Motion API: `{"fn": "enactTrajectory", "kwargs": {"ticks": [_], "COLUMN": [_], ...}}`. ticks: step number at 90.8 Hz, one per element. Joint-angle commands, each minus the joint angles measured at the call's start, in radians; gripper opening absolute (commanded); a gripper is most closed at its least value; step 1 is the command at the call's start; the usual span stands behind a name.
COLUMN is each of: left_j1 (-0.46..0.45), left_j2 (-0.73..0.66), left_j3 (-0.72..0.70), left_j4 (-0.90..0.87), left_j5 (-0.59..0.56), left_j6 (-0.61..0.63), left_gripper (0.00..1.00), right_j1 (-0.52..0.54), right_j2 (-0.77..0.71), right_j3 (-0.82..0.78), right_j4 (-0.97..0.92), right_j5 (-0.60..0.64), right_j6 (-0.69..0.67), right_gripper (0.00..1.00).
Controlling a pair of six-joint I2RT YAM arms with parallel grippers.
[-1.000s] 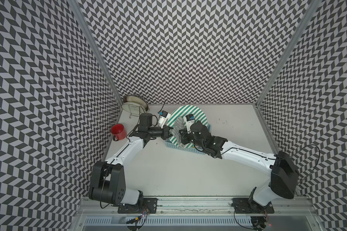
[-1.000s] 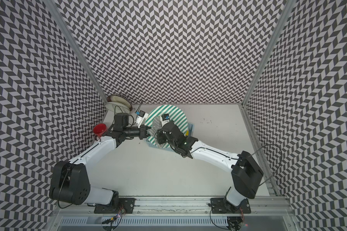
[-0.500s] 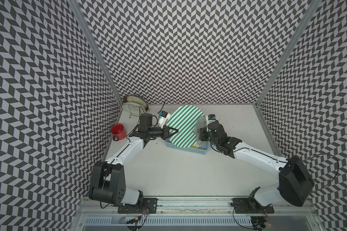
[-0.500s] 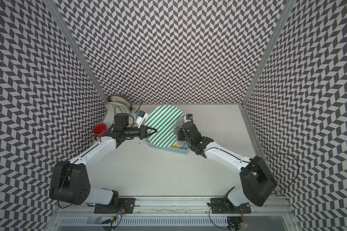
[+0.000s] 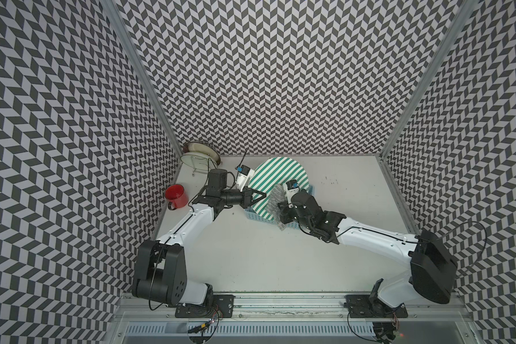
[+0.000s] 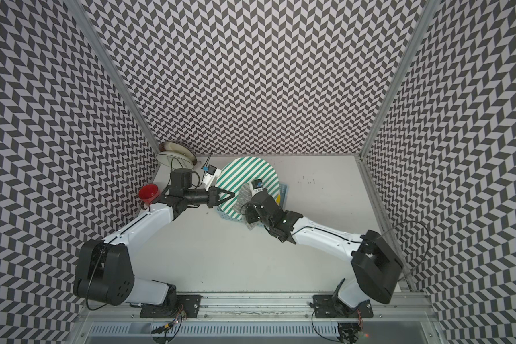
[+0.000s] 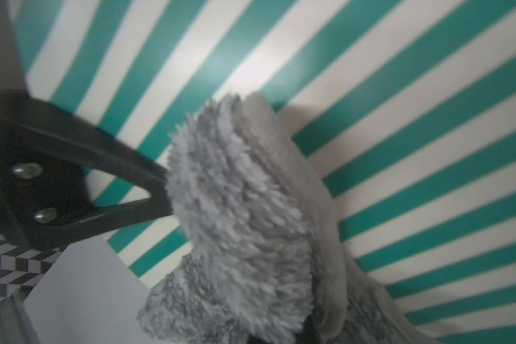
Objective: Wipe the wet plate dry
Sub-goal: Wipe the plate with towel.
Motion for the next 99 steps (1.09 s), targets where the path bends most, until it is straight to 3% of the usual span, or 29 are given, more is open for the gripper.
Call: {"fn": "enactTrajectory", "kwargs": {"ticks": [1,22,48,74,86,99], "left_j1": [-0.016,-0.017,-0.017,-0.017,-0.017,-0.017], "left_j2": [-0.036,-0.038,-0.042,-0.048,-0.052,-0.053], "left_j3": [0.009,0.007,0.009,0.036,0.046,0.083], "left_j4": [0.074,0.075,0.074,0.044,0.020,-0.048], "left_j5": [0.110,0.110,0.113,0.121,0.122,0.094], "left_j6": [0.006,0.005,0.002,0.027,0.050,0.147], "left_gripper": [0.00,0.00,0.00,0.00,0.00,0.00], "right_j1": [0.045,0.112,0.066,-0.154,-0.290,-0.455], "right_j2": [0.077,0.178,0.085,-0.140,-0.230,-0.334], "right_j3": [0.089,0.189,0.030,-0.267,-0.306,-0.298], "right_j4": [0.058,0.064,0.021,0.042,0.001,-0.033], "right_j5": [-0.032,-0.064,0.100,0.082,0.071,-0.033], "right_j6": [-0.021,-0.001,0.072,0.160,0.154,0.120], "right_gripper": [0.00,0.00,0.00,0.00,0.00,0.00]}}
